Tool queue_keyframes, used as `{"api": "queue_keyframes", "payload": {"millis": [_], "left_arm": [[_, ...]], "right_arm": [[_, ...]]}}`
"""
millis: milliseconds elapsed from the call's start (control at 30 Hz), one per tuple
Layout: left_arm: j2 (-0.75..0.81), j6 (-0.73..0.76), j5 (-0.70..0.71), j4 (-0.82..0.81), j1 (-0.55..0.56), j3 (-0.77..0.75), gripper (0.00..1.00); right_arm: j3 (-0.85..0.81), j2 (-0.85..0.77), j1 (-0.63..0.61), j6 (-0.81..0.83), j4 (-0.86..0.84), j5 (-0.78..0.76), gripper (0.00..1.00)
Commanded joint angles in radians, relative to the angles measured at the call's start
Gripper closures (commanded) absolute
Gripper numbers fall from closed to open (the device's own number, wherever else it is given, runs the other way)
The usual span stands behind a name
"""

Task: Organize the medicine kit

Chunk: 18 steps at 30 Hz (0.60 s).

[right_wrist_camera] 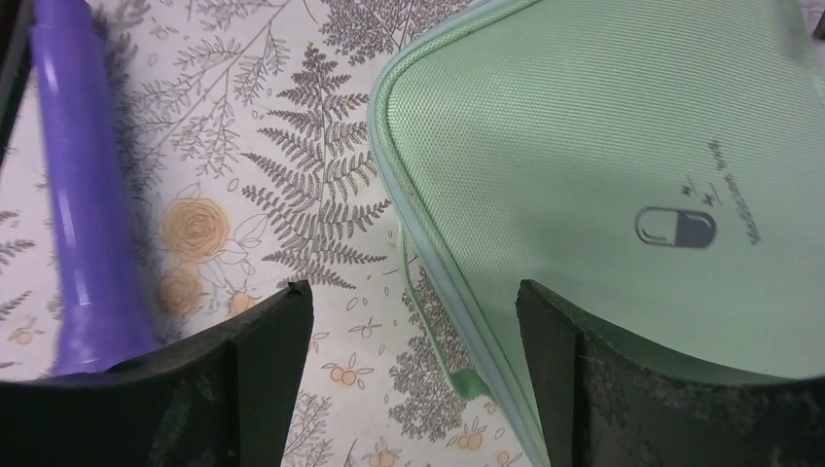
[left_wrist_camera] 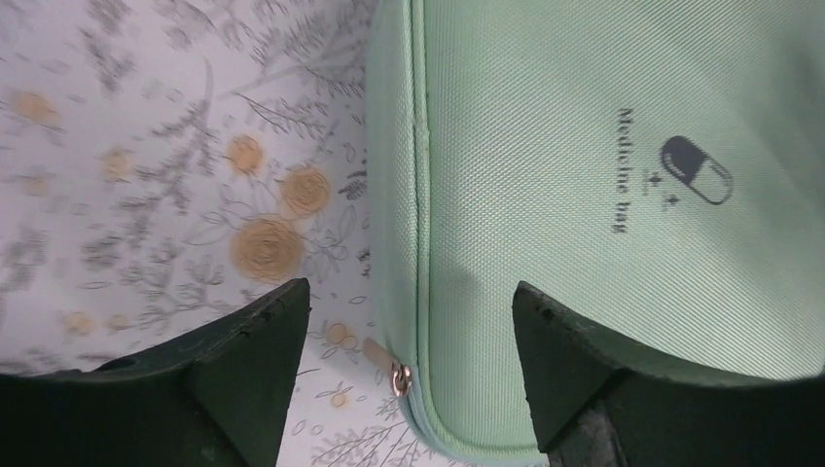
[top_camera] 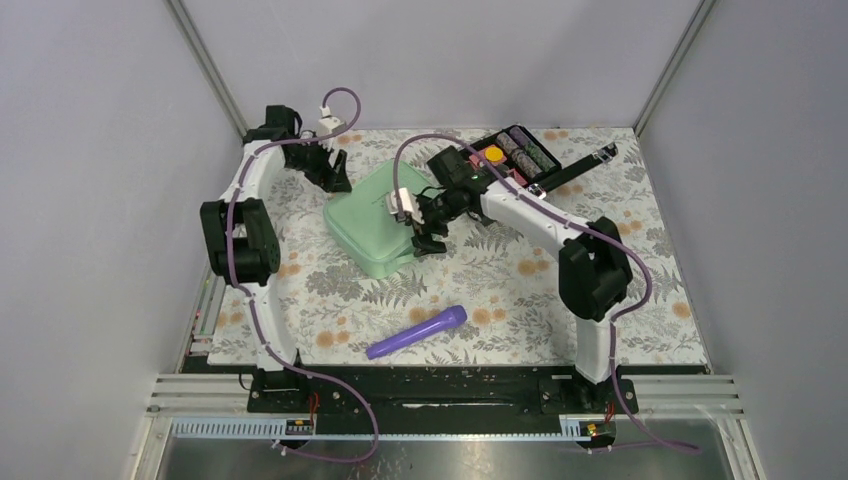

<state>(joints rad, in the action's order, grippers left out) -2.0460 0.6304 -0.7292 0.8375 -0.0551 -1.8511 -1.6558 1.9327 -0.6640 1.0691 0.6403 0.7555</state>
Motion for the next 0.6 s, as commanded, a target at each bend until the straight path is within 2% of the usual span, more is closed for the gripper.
{"api": "queue_keyframes", "payload": {"millis": [0, 133, 267, 433, 567], "left_arm": [[-0.052, -0.061, -0.048, -0.001, 0.004, -0.008, 0.26], [-0.013, -0.148, -0.143, -0.001, 0.002, 0.076, 0.39], [0.109, -0.173, -0.194, -0.020, 0.003, 0.289, 0.48], [0.272, -0.159, -0.209, -0.080, 0.011, 0.518, 0.51], [0.354, -0.149, -0.208, -0.087, 0.028, 0.616, 0.52]], "right_arm": [[-0.044, 0.050, -0.057, 0.070, -0.019, -0.090, 0.18], [-0.014, 0.074, -0.068, -0.037, -0.154, -0.227, 0.19], [-0.001, 0.086, -0.048, -0.068, -0.240, -0.335, 0.20], [-0.016, 0.107, -0.024, -0.147, -0.328, -0.423, 0.20], [-0.010, 0.107, -0.021, -0.173, -0.344, -0.422, 0.19]]}}
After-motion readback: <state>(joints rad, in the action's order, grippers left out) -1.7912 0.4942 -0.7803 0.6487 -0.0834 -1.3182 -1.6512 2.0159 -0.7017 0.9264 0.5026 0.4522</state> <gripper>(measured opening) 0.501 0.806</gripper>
